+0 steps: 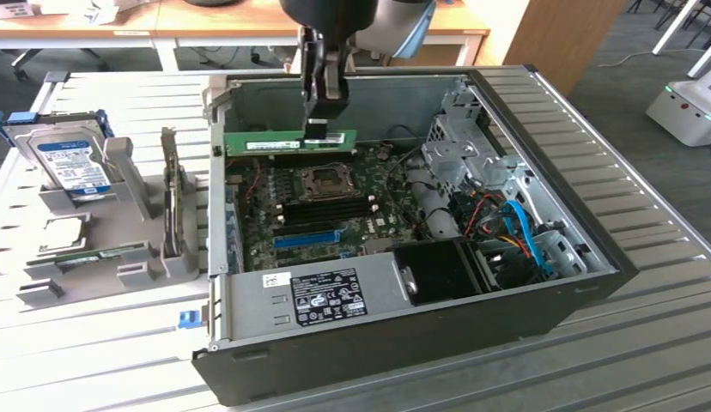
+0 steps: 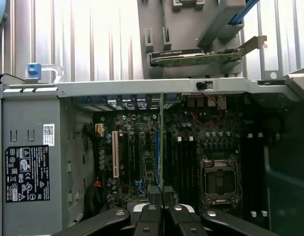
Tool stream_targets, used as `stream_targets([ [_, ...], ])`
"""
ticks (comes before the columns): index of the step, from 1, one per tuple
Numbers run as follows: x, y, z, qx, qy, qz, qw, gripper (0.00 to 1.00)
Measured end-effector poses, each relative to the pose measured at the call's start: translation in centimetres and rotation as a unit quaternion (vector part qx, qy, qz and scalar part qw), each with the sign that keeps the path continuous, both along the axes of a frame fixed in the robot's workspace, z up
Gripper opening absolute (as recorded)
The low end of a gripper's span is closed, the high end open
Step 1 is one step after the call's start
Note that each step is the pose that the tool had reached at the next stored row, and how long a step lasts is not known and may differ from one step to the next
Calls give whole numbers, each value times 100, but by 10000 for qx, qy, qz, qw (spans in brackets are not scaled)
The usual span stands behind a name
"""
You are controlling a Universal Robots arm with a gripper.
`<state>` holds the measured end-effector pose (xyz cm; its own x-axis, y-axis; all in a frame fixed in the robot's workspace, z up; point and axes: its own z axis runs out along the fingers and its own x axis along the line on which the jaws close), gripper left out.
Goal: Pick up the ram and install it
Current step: 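Pick up the ram and move it above insertion slot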
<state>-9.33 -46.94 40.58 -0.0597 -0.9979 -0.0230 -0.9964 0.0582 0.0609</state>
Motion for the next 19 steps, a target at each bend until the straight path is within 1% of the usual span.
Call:
stream_targets([
  [15,219,0,4,0,11,1,10000,12],
  [19,233,0,4,0,12,0,10000,12],
])
